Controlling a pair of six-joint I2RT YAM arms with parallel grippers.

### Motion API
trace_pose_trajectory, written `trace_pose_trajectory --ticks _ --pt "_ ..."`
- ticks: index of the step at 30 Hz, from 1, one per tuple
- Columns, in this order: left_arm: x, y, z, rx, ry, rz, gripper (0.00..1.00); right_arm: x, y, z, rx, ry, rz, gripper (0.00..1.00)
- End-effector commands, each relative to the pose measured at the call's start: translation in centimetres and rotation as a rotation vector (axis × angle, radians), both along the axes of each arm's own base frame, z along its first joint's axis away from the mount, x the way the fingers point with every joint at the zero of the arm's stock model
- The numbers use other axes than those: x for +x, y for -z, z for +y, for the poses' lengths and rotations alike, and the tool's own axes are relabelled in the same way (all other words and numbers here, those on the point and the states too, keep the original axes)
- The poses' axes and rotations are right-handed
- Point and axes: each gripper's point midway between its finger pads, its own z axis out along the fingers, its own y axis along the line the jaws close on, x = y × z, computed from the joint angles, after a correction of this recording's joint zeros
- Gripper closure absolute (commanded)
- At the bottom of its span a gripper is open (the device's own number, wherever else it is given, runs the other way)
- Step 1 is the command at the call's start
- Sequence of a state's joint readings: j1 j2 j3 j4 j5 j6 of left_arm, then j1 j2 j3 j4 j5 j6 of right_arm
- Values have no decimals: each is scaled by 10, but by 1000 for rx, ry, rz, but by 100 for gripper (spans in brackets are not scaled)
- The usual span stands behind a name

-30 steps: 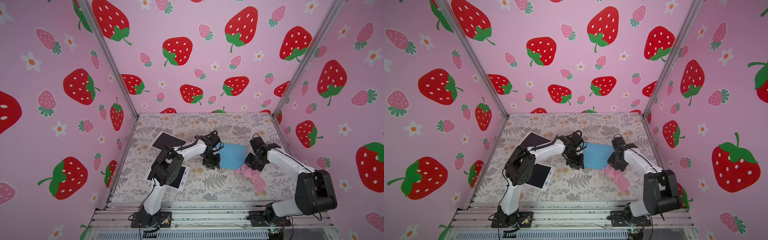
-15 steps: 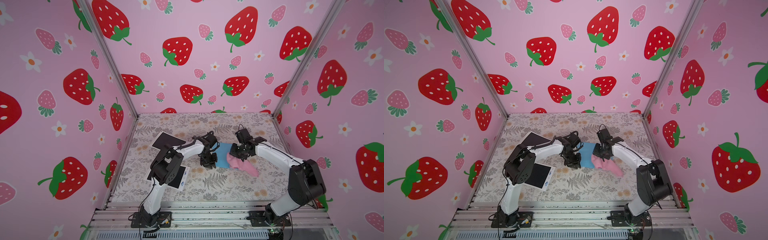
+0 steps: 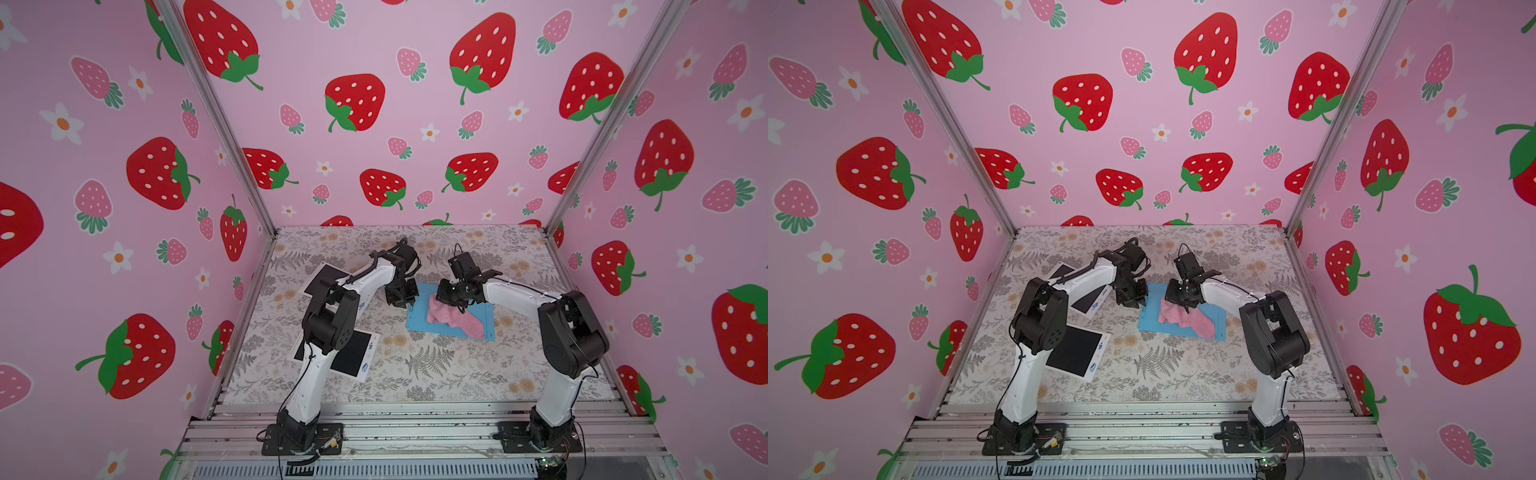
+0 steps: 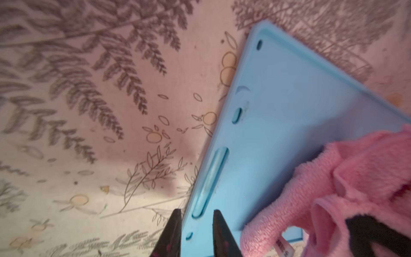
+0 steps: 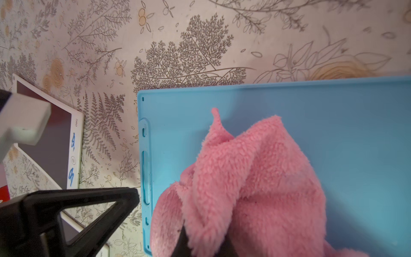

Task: Wipe the drawing tablet
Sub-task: Wipe the dirt from the drawing tablet.

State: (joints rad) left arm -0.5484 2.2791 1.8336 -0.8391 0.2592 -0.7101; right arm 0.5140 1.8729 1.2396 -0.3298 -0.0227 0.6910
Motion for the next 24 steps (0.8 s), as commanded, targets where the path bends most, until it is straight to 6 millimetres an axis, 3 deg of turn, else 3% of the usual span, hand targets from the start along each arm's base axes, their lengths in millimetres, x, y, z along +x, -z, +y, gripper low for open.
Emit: trace_pose_trajectory --ticks 1,6,14,20,24 --pt "-6 3 0 61 47 21 70 0 12 5 10 -48 1 100" --pt "-17 17 -1 127 100 38 62 -10 36 -6 -43 -41 57 100" --pt "-37 49 32 346 138 123 63 -21 46 -45 -137 8 99 100" --pt "-44 57 46 404 129 156 68 -34 43 -117 -278 118 196 100" --pt "-43 56 48 404 115 160 71 -51 36 -178 -394 244 283 100"
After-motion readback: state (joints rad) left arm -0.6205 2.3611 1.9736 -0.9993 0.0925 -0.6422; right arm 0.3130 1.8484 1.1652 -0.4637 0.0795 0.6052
